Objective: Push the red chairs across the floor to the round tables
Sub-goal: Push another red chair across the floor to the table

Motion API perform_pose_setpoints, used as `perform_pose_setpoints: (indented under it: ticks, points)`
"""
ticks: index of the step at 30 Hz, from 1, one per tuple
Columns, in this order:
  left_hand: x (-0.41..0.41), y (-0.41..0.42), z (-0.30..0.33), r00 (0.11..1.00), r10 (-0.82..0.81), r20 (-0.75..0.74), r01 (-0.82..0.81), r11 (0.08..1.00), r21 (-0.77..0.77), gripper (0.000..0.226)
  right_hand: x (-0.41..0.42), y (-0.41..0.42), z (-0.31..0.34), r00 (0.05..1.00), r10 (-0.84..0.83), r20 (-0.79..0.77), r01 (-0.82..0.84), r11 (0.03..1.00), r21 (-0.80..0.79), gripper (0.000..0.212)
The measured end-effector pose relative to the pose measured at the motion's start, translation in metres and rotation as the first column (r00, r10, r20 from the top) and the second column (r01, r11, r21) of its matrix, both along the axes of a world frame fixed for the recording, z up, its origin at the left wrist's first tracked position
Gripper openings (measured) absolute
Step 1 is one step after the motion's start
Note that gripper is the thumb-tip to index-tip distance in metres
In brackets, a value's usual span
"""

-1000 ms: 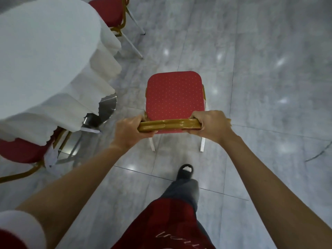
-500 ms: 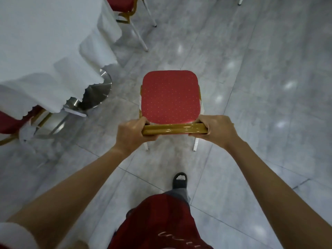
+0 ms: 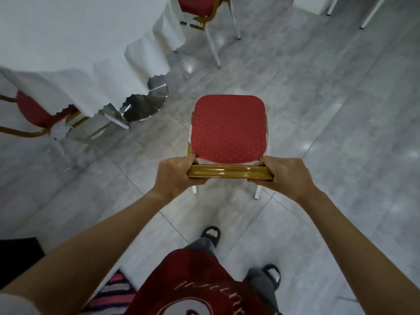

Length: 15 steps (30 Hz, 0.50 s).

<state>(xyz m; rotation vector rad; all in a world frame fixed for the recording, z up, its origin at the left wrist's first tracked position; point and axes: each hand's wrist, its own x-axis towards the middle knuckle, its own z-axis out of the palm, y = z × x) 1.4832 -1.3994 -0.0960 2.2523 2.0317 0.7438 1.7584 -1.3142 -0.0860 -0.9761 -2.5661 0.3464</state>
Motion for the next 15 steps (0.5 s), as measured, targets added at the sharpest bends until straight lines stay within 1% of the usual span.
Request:
perform_pose_setpoints:
  ticks: [2, 5, 8, 12, 15]
  points:
    - [0.023, -0.003, 0.0, 0.998, 0.065, -0.008, -0.065, 0.998, -0.018, 0.048, 0.018, 0.013, -0.001, 0.998, 0.061, 0.003, -0.061, 0.998, 0.032, 0.036]
    - [0.074, -0.005, 0.002, 0.982, 0.188, -0.017, -0.189, 0.981, -0.052, 0.04, 0.056, 0.035, 0.003, 0.985, 0.174, 0.012, -0.174, 0.984, 0.037, 0.035]
    - [0.121, -0.013, 0.003, 0.954, 0.297, -0.036, -0.299, 0.945, -0.133, 0.038, 0.088, 0.054, 0.005, 0.961, 0.273, 0.042, -0.273, 0.962, -0.002, 0.031]
    - [0.184, -0.018, 0.0, 0.898, 0.435, -0.072, -0.44, 0.891, -0.114, 0.04, 0.13, 0.079, 0.009, 0.917, 0.391, 0.075, -0.388, 0.92, -0.059, 0.034]
    - [0.232, -0.02, -0.001, 0.857, 0.513, -0.047, -0.514, 0.848, -0.125, 0.039, 0.157, 0.096, 0.015, 0.879, 0.465, 0.105, -0.458, 0.885, -0.087, 0.038]
